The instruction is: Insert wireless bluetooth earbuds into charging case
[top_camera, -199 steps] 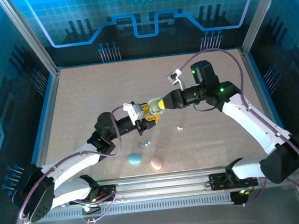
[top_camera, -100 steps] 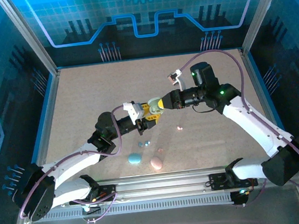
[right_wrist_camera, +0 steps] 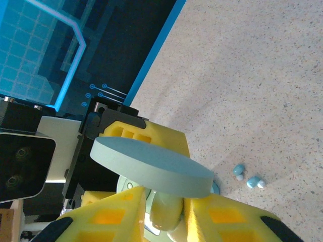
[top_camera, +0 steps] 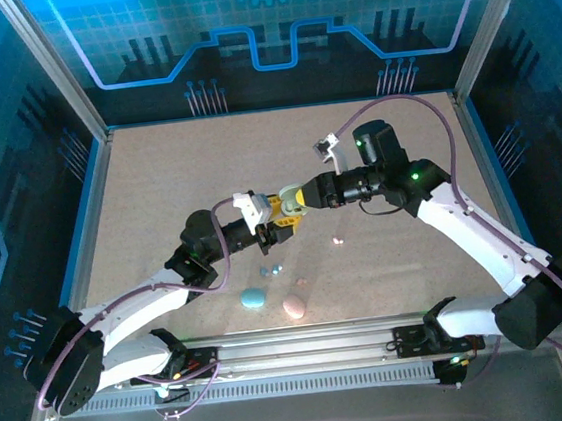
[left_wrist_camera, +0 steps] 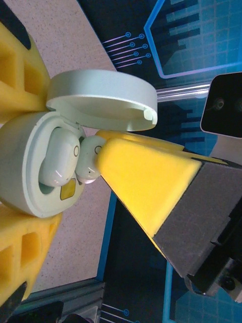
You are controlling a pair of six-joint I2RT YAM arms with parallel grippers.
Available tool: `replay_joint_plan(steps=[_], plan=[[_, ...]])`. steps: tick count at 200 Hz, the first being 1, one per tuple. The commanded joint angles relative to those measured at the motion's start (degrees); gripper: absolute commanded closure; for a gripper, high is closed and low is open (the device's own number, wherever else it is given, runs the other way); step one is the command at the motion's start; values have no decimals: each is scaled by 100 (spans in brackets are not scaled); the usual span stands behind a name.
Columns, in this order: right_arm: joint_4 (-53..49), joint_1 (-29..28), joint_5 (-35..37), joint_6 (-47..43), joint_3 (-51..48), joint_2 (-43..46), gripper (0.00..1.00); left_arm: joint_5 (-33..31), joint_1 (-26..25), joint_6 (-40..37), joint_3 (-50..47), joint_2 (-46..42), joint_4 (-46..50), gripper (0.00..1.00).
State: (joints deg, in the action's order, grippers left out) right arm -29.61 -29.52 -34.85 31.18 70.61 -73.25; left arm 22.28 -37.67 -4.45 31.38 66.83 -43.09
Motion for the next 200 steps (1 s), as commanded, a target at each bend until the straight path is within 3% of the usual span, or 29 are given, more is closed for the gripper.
replay_joint_plan(steps=[1, 121, 200], plan=[[-185, -45, 367, -173, 155, -12, 71, 203, -67, 23, 145, -29, -402, 65], [-333, -45, 496, -278, 193, 212, 65, 154, -66, -3, 114, -75, -410, 65], [-401, -44, 440, -349, 233, 264, 70, 154, -70, -3, 117, -92, -393, 65]])
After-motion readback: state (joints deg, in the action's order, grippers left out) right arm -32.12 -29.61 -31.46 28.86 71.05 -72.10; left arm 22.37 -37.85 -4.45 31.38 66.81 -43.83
